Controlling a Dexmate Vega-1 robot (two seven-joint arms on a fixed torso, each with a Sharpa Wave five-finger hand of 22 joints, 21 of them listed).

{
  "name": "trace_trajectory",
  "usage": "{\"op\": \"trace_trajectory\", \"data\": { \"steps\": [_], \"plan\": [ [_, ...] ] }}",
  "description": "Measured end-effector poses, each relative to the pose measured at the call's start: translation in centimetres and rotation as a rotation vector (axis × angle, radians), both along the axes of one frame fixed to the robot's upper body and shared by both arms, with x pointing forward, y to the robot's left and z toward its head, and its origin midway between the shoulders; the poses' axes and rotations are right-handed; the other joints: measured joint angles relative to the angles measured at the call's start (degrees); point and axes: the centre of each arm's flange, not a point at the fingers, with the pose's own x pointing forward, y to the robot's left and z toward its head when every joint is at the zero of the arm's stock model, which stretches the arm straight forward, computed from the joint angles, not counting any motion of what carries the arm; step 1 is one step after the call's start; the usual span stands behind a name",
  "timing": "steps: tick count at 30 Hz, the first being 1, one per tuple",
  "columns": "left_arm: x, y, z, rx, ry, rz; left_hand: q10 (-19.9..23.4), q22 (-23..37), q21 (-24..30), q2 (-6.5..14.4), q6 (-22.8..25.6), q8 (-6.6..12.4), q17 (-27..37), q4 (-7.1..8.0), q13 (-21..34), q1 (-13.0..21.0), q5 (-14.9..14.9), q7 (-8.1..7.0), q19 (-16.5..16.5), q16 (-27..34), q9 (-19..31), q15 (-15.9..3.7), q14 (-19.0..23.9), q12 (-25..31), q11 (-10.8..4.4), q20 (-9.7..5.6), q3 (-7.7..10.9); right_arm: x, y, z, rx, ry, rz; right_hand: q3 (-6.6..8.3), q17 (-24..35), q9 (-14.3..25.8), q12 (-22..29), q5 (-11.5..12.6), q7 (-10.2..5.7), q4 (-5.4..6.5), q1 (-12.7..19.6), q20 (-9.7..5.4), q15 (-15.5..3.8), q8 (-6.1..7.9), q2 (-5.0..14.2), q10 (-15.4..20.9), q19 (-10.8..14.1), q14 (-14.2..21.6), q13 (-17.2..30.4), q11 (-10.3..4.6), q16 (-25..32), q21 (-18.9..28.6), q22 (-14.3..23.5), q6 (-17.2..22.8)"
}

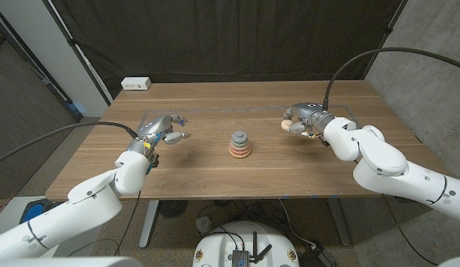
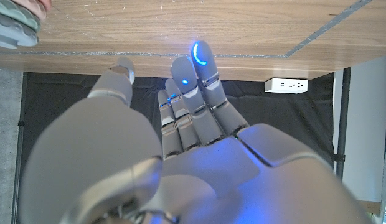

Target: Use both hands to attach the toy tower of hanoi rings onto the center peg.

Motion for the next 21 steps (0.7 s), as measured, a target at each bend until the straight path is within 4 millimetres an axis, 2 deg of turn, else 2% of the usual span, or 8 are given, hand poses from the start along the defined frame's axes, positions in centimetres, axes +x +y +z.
{"op": "trace_trajectory", "data": {
  "steps": [21],
  "plan": [
    [0.0,-0.2,-0.5,0.031,-0.021,0.003,0.4,0.0,0.0,0.0,0.0,0.0,-0.3,-0.24,0.0,0.0,0.0,-0.04,0.0,0.0,0.0,0.0,0.0,0.0,-0.2,0.0,0.23,-1.3,2.7,1.2,-0.025,-0.05,0.112,0.08,0.0,0.0,-0.2,0.0,0.1,0.08,0.0,0.01,0.0,-0.11,0.0,0.0,0.0,0.0,0.5,-0.01,0.0,0.0,-0.1,0.5]
  ]
}}
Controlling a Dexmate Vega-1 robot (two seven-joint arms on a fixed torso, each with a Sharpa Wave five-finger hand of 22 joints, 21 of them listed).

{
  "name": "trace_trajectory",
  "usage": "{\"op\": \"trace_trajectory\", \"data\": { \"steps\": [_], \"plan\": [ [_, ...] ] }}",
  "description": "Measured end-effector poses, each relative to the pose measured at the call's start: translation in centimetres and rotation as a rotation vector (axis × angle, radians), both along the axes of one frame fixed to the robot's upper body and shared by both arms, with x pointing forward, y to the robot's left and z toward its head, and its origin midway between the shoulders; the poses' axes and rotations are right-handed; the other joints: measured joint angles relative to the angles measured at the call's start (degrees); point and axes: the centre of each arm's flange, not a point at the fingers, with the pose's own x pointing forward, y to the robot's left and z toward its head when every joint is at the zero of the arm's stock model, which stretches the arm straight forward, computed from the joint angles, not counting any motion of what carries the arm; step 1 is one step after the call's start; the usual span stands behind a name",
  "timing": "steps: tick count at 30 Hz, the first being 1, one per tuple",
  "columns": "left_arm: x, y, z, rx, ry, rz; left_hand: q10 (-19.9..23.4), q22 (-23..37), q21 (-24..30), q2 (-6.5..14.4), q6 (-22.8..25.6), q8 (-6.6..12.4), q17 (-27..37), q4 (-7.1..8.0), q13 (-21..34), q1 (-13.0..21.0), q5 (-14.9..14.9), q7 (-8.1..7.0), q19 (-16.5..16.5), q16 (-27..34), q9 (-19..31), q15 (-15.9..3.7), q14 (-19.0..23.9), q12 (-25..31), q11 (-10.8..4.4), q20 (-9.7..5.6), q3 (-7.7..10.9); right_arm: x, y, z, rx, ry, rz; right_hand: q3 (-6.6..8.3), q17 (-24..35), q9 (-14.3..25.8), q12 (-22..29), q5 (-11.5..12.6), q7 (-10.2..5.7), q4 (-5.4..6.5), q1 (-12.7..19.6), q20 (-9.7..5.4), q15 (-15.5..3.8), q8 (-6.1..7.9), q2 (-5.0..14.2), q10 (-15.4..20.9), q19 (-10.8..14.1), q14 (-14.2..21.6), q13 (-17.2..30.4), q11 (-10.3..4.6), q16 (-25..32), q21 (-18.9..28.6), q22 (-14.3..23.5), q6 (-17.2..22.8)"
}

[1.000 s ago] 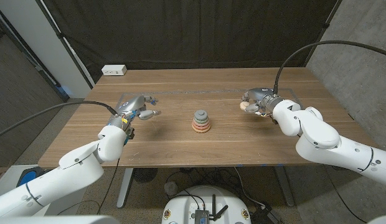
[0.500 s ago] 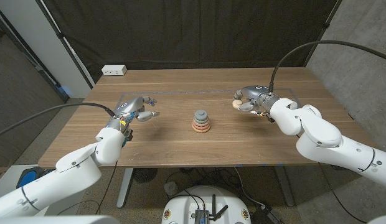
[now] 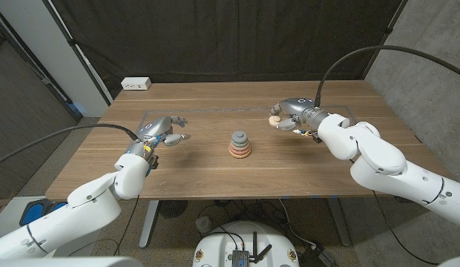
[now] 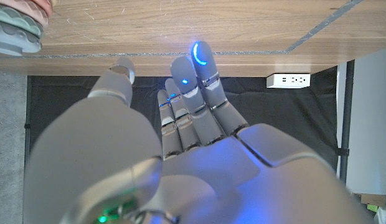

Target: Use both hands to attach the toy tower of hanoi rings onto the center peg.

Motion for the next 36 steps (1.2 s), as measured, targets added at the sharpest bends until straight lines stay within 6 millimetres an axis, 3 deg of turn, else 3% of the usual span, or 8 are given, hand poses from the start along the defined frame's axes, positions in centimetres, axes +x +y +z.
{"op": "trace_trajectory", "data": {
  "steps": [36],
  "plan": [
    [-1.0,-0.8,-0.8,-0.006,-0.041,0.005,0.1,0.0,0.0,0.0,0.1,0.0,0.2,0.0,0.1,0.0,0.0,-0.07,0.0,0.5,0.0,-0.02,0.2,0.0,0.1,0.0,0.49,-0.9,5.0,0.9,-0.077,-0.03,0.148,0.15,0.0,0.0,-0.8,-0.1,-0.31,0.15,0.5,0.01,0.0,0.14,-0.45,0.3,0.0,0.0,0.7,0.31,0.0,-0.4,0.1,0.3]
  ]
}}
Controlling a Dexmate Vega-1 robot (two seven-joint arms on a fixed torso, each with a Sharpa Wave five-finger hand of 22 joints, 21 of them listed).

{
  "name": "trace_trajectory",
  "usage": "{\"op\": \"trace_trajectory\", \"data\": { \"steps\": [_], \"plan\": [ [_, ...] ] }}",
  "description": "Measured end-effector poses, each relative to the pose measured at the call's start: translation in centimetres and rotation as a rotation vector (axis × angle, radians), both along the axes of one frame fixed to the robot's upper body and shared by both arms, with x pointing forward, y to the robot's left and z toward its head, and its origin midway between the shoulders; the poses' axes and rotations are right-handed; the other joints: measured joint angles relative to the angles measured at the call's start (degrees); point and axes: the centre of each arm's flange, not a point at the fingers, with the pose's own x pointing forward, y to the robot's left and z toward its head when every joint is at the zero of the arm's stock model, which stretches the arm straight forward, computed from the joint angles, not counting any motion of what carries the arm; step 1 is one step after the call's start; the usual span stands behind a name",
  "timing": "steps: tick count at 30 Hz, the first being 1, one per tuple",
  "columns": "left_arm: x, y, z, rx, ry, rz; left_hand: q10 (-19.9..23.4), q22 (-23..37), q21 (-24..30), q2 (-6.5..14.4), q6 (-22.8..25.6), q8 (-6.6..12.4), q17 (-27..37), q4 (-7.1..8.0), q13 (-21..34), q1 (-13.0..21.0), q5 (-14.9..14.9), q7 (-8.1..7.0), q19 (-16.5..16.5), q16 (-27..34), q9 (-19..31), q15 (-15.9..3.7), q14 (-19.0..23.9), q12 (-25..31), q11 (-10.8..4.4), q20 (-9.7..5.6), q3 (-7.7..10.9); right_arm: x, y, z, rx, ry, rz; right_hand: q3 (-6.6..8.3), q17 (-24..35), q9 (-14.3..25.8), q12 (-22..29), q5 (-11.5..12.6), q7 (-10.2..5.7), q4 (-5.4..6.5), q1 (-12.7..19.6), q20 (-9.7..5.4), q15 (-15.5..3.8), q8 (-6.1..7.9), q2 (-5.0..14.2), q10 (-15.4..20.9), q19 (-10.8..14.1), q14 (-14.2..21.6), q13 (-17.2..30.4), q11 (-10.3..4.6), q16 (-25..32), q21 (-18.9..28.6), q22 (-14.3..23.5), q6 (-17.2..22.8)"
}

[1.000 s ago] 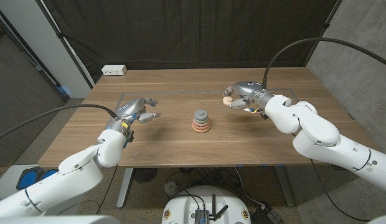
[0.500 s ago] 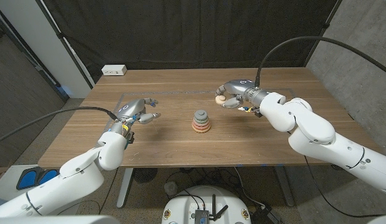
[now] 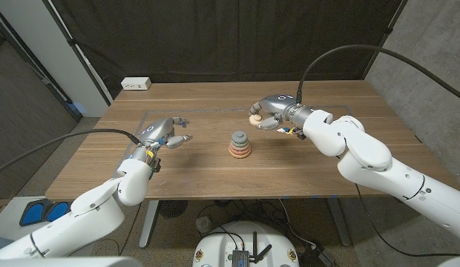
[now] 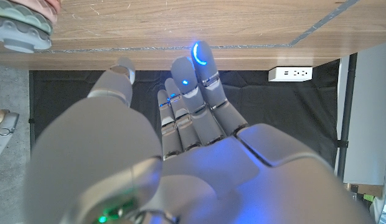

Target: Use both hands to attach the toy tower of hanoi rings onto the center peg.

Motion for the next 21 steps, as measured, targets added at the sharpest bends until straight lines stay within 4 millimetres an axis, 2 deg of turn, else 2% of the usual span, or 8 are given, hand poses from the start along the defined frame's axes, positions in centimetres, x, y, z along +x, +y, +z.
{"op": "trace_trajectory", "data": {
  "steps": [21],
  "plan": [
    [0.5,-0.2,-0.3,-0.002,0.011,-0.036,0.3,0.1,0.0,0.0,0.2,0.0,-0.2,0.08,0.0,0.0,0.2,0.03,0.0,0.0,0.0,-0.19,0.2,0.0,-0.18,0.0,0.7,0.9,2.4,-0.2,-0.028,0.015,0.016,-0.01,0.0,0.0,0.0,0.4,0.11,-0.01,0.0,0.0,0.0,-0.04,0.0,0.1,0.0,0.0,0.2,0.12,0.0,0.0,0.0,0.1]
  ]
}}
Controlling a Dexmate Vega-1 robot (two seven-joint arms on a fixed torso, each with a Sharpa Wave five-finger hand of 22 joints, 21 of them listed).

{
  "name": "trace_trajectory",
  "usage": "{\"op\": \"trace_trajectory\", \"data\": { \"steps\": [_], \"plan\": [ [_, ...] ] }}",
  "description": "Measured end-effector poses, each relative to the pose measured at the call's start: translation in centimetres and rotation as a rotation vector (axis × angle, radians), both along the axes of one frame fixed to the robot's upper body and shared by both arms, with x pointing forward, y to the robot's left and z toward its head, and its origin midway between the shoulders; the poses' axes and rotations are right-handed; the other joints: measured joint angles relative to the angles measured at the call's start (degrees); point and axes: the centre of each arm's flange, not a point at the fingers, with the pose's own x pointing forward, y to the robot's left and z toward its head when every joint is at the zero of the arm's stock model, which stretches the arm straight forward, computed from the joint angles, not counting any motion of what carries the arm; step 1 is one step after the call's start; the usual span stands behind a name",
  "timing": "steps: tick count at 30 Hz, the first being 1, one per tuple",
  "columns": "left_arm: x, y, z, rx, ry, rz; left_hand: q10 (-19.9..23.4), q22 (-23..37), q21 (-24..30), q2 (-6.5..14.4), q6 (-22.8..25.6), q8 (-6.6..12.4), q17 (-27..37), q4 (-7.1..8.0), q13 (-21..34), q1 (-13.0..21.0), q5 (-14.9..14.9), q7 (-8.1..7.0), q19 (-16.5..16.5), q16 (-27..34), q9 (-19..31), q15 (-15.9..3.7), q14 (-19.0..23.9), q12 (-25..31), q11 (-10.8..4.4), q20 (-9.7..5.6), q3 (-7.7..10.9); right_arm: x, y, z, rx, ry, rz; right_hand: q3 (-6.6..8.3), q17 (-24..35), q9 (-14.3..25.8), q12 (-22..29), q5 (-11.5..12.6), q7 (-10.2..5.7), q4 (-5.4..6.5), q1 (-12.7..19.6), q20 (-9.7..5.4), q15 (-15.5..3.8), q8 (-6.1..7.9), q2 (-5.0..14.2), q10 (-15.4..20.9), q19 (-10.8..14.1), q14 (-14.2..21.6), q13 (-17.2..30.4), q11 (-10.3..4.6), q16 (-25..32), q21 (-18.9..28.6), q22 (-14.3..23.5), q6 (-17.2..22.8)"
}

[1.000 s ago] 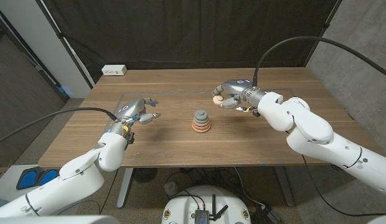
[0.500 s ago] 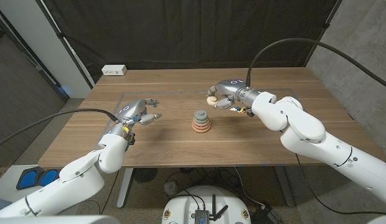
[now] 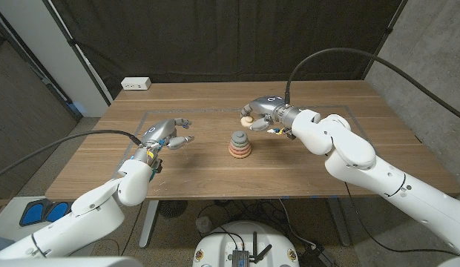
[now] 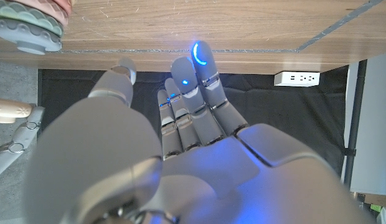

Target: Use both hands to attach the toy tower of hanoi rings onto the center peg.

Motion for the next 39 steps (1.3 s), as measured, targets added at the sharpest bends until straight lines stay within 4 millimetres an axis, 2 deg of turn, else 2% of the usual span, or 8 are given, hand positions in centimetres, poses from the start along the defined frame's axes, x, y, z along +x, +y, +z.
{"op": "trace_trajectory", "data": {
  "steps": [39],
  "plan": [
    [0.3,0.1,-0.2,-0.002,0.016,0.012,0.2,0.0,0.2,0.0,0.4,0.0,0.1,0.07,0.3,0.0,0.0,0.19,0.0,0.0,0.0,0.0,0.0,0.0,0.09,0.0,0.55,2.6,3.4,-0.4,-0.076,0.058,-0.015,-0.1,0.0,0.0,-0.5,0.2,0.0,-0.09,0.0,0.0,0.0,-0.31,0.0,0.2,0.0,0.0,0.7,0.18,0.0,-0.1,0.0,0.6]
  ]
}}
